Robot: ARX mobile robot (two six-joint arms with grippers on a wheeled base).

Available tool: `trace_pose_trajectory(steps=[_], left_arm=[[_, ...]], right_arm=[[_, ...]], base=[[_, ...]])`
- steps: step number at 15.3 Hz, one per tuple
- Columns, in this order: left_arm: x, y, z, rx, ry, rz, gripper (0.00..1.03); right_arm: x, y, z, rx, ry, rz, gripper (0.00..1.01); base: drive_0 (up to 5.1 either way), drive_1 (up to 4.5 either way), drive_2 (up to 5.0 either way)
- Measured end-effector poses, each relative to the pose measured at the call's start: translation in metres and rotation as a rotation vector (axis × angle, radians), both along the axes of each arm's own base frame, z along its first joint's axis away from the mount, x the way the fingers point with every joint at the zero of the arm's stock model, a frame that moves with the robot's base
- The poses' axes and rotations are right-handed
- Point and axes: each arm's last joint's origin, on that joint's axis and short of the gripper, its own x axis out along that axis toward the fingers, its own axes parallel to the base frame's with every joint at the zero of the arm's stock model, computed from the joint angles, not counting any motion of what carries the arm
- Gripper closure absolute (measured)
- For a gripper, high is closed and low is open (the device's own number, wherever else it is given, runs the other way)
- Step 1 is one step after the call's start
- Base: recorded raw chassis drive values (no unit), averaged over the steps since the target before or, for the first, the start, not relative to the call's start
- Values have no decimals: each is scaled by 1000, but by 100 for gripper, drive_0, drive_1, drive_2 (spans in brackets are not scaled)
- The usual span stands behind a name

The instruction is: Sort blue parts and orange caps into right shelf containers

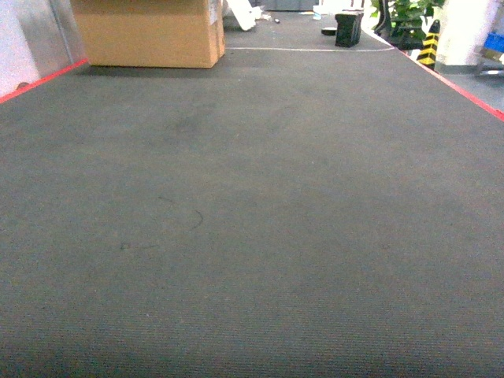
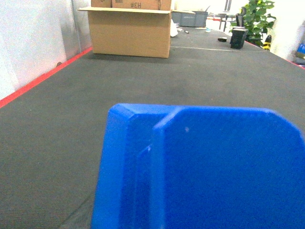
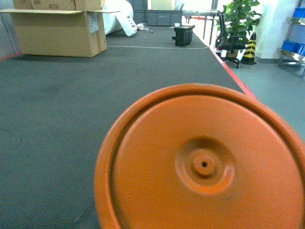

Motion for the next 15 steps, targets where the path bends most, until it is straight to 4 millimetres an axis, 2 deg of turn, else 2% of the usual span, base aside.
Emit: trace_pose_trajectory(steps=[5, 15], left_arm=[[0, 0, 0, 0, 0, 0, 60], [0, 0, 0, 0, 0, 2, 60]], right_arm=[[0, 0, 0, 0, 0, 0, 57], [0, 0, 0, 0, 0, 0, 57]], base=[[0, 0, 0], [-172, -172, -172]])
